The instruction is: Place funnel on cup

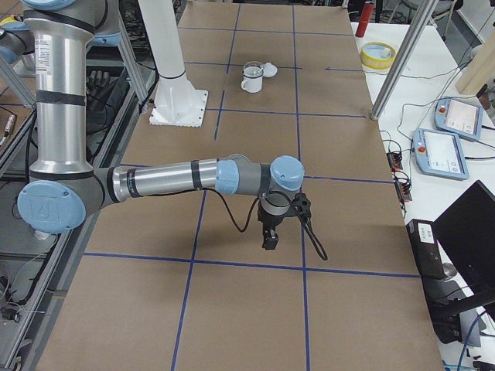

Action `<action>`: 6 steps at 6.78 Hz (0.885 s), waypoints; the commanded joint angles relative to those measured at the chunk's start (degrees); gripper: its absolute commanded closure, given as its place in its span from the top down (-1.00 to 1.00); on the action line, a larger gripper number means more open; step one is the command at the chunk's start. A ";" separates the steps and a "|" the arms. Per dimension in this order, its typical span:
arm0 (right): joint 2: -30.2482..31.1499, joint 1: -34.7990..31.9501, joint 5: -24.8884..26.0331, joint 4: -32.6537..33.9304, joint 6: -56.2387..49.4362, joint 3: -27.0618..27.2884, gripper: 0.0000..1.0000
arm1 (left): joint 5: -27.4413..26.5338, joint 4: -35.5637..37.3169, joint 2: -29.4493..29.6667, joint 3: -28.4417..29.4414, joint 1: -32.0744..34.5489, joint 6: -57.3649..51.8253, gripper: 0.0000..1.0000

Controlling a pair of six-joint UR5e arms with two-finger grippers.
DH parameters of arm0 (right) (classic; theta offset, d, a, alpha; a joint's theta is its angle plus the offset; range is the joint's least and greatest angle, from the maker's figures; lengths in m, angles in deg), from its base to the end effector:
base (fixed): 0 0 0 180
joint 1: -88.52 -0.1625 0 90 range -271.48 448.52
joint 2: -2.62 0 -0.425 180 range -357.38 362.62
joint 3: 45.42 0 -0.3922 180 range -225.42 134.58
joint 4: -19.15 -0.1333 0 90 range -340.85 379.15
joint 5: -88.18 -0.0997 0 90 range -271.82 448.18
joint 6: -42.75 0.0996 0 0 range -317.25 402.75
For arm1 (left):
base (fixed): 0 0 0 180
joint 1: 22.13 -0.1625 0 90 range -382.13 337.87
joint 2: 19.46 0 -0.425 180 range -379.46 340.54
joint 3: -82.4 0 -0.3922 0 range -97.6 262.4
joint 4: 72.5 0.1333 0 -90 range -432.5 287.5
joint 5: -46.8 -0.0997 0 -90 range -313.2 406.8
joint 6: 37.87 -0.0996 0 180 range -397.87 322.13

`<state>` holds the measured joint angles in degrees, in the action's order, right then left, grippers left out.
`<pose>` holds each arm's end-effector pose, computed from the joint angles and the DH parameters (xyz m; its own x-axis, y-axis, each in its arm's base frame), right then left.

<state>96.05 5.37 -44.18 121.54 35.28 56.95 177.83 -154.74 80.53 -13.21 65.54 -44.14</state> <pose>0.0112 -0.4617 0.6053 0.7167 -0.1763 0.6747 0.2141 0.9764 0.0278 -0.0451 -0.5628 0.5364 0.7412 0.2275 -0.6315 -0.1220 0.9708 0.2066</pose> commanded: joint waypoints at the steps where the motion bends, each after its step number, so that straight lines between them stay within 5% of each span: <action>1: 0.00 0.00 0.00 0.00 0.00 0.02 1.00 | 0.99 -4.48 -2.43 7.32 2.67 -2.78 1.00; 6: 0.00 0.00 0.00 0.00 0.00 0.02 1.00 | 1.25 -7.23 -4.01 10.00 3.20 -2.61 1.00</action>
<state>96.05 5.37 -44.18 121.54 35.28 56.97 178.96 -162.13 76.71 -3.20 68.73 -46.83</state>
